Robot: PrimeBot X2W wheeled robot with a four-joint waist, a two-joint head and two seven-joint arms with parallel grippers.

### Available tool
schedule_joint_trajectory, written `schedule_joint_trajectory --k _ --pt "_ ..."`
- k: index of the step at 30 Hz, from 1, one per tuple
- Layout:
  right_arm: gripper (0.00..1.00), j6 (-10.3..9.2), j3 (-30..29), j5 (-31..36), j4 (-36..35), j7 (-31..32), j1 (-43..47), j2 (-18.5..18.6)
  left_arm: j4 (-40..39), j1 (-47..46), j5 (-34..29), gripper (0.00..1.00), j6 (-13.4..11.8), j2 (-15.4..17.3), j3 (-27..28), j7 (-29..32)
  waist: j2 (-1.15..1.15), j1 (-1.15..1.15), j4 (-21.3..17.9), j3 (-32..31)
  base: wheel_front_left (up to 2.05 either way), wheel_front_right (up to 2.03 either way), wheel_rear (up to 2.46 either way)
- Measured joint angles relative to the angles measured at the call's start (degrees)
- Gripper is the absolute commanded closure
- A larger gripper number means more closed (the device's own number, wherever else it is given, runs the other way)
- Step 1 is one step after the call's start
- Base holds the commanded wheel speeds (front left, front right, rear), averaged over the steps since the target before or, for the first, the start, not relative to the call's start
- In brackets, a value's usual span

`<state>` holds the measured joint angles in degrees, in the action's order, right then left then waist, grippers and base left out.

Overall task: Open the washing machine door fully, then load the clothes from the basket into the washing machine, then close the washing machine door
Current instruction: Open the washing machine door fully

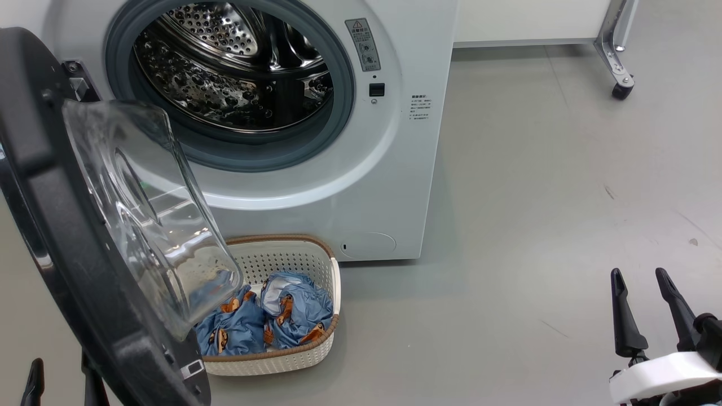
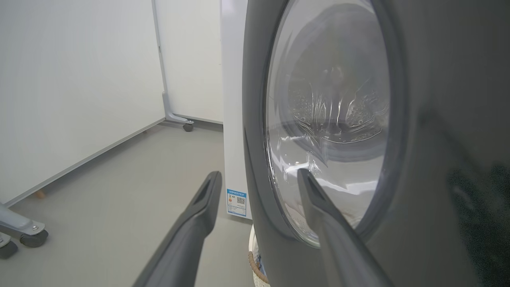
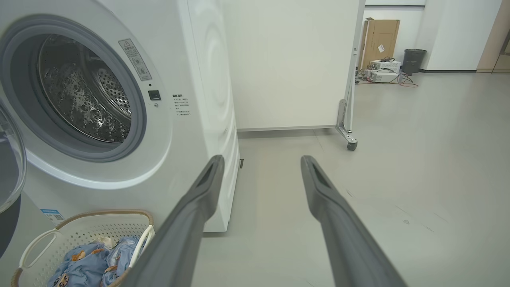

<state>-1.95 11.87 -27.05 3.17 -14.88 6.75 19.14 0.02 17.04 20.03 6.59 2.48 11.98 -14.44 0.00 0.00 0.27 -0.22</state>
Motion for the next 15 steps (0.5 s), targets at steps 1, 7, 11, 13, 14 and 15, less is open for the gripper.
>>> schedule_joint_trajectory --k 1,7,11,13,14,15 --pt "0.0 -0.18 -0.31 0.54 -0.13 0.0 0.37 -0.32 0.0 0.0 0.0 0.0 0.0 0.0 0.0 0.0 0.0 0.0 -0.06 0.0 0.0 0.0 0.0" --pt "0.0 -0.19 -2.26 4.11 -0.94 0.0 2.44 -2.15 -0.01 0.01 -0.01 0.0 0.02 0.0 0.0 0.0 0.0 0.0 -0.29 0.01 0.0 0.0 0.0" --pt "0.0 0.34 -3.39 5.3 -1.4 0.0 3.24 -3.27 0.01 0.02 -0.01 0.0 0.02 0.0 -0.03 0.0 0.0 0.0 -0.24 0.01 0.0 0.0 0.0" --pt "0.0 0.4 -3.99 5.84 -1.56 0.0 3.32 -3.59 0.02 0.02 -0.01 0.0 0.02 0.0 -0.04 0.0 0.0 0.0 -0.15 0.01 0.0 0.0 0.0" --pt "0.0 0.56 -4.22 6.12 -1.69 0.0 3.32 -3.83 0.23 0.01 0.11 0.0 0.03 0.02 -0.13 0.0 0.0 0.0 -0.09 0.0 0.0 0.0 0.0" --pt "0.0 0.91 -4.42 6.28 -1.81 0.0 3.34 -4.16 0.65 0.02 0.35 1.0 0.05 0.02 -0.36 0.0 0.0 0.0 -0.01 -0.01 0.0 0.0 0.0"
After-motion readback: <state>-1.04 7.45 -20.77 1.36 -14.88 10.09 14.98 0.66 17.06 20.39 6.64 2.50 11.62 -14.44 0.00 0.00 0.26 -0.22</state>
